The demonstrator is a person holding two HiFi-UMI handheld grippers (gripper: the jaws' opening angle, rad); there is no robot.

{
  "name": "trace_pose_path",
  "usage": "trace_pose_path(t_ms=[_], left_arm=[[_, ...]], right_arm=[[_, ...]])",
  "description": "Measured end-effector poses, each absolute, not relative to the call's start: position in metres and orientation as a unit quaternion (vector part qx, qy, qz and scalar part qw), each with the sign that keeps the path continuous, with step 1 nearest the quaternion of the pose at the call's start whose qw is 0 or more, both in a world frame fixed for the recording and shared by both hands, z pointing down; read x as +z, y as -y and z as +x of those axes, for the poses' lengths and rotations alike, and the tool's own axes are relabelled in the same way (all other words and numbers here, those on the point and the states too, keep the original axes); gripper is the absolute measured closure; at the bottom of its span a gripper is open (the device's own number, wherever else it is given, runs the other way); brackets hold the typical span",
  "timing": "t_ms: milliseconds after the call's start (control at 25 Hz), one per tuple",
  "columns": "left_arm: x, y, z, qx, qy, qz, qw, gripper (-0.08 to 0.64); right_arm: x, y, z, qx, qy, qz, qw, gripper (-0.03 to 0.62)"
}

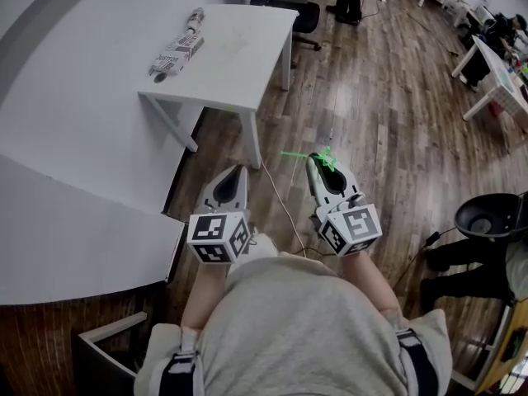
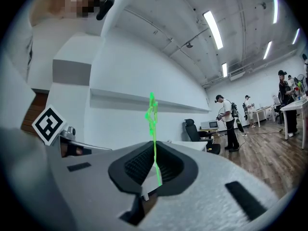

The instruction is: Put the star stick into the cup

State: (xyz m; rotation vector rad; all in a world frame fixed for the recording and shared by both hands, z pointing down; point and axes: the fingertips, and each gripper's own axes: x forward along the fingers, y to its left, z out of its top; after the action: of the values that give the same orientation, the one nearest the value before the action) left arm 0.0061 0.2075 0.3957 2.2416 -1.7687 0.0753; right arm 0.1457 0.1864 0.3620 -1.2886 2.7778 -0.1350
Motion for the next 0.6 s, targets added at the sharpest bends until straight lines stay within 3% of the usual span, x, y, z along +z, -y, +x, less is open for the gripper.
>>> trace_pose_path(t_ms=[600], left_arm=[[0.401, -0.192, 0.008, 0.029, 0.614, 0.775, 0.147, 0.551]], right_arm=[[0.367, -0.163, 0.143, -0.058, -0.905, -0.419, 0.041, 0.581]])
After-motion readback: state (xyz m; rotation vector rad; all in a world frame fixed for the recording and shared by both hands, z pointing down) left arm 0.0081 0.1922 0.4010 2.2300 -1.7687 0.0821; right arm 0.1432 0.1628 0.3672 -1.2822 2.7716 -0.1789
